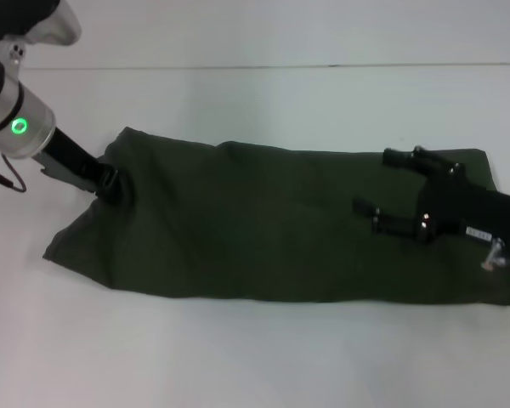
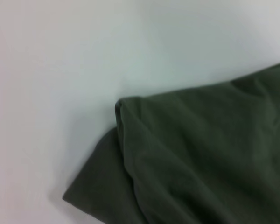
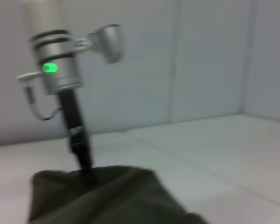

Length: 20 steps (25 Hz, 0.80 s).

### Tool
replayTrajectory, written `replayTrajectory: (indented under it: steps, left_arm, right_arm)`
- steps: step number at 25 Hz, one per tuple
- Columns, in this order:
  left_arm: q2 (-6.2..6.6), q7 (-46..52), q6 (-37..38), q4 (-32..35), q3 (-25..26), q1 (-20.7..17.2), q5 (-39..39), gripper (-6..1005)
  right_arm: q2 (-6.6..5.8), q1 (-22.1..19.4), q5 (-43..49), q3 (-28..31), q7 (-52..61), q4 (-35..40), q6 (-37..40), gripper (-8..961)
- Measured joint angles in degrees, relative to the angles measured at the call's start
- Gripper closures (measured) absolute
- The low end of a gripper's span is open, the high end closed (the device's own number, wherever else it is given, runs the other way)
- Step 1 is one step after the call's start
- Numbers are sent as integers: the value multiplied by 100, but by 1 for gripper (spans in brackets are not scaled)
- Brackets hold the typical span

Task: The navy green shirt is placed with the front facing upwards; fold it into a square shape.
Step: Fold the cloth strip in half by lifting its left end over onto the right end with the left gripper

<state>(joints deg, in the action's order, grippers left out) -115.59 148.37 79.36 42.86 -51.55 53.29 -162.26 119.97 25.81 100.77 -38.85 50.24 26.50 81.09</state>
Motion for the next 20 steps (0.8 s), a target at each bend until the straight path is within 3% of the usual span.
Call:
replayTrajectory:
  steps: [10, 20]
  left_arm:
    - [1, -5, 429, 349, 278, 51, 60, 926]
    - [57, -19, 804, 731, 552, 244, 379, 926]
  right_arm:
    - [42, 550, -925, -48, -759, -1268, -960, 138]
    - [78, 961, -1126, -83, -1065, -2170, -1397, 578]
